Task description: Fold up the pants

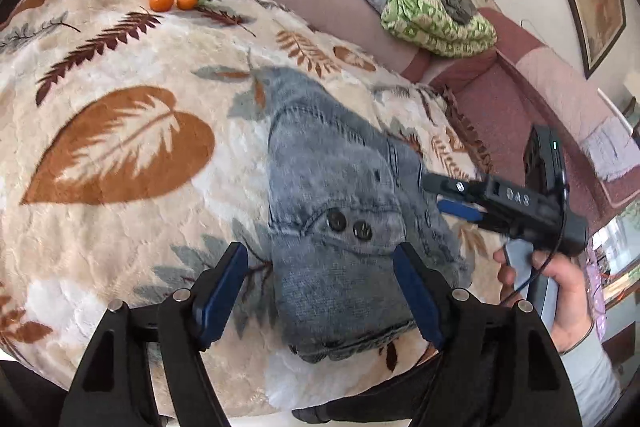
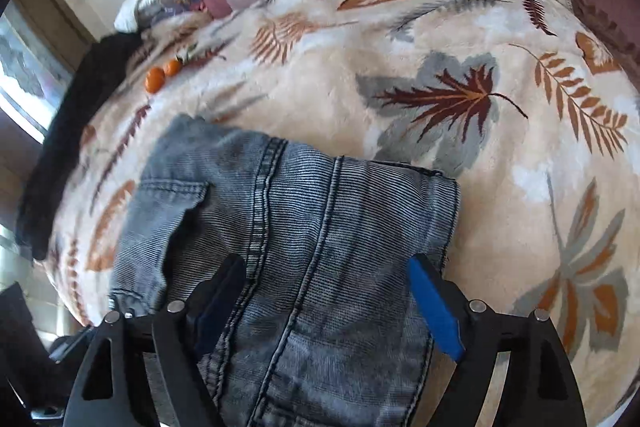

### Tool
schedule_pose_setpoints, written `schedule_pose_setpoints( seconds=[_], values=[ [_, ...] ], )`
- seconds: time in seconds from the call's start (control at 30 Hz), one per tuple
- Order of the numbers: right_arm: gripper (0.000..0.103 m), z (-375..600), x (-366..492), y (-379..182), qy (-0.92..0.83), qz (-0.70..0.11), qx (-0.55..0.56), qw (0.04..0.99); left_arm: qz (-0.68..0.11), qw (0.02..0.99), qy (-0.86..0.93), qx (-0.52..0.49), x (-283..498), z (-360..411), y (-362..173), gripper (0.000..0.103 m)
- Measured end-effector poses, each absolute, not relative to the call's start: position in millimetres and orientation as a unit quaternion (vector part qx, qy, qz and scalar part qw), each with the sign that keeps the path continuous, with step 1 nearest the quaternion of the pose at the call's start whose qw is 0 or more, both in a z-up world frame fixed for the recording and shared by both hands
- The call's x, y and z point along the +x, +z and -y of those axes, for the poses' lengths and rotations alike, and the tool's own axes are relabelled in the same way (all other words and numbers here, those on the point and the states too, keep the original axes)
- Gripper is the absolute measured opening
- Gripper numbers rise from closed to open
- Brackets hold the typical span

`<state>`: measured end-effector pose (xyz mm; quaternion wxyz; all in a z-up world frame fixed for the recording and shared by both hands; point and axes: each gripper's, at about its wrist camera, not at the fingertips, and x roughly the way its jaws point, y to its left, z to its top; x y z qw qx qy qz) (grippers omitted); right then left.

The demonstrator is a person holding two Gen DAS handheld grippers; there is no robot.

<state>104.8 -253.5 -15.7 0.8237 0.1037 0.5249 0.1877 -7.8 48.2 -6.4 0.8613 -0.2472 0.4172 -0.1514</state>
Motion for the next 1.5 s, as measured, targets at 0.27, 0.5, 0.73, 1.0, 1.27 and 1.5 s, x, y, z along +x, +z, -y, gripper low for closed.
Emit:
schedule_pose_setpoints(
  seconds=[0.27,0.5,0.73,1.0,1.27,1.5],
  values=[
    [0.085,329.7,91.5,-40.6,0.239,-0.576,0.297,0.723,-0.485,0.777,-0.185,-0.355,54.8,-80.9,-16.3,0.082],
    [0.086,313.7,93.2,-71.9,0.305,-0.605,0.345,0.65,-0.529,0.753,-0.189,-0.343,70.0,-51.2,-42.1,0.082],
    [0.086,304.5,94.5,-69.6,0.305,-0.603,0.356,0.646,-0.515,0.801,-0.175,-0.249,62.9,-27.2,-32.6,0.082],
    [0.103,280.4,102.0,-71.6,0.315,-0.606,0.317,0.658,-0.497,0.837,-0.149,-0.177,59.8,-9.4,-30.6,0.082],
    [0.103,256.0,97.4,-63.9,0.302,-0.61,0.234,0.695,-0.493,0.842,-0.148,-0.159,57.9,-7.1,-29.3,0.082],
    [0.102,268.3,101.4,-72.8,0.306,-0.61,0.285,0.673,-0.488,0.847,-0.148,-0.151,55.7,-6.6,-29.4,0.08]
  ],
)
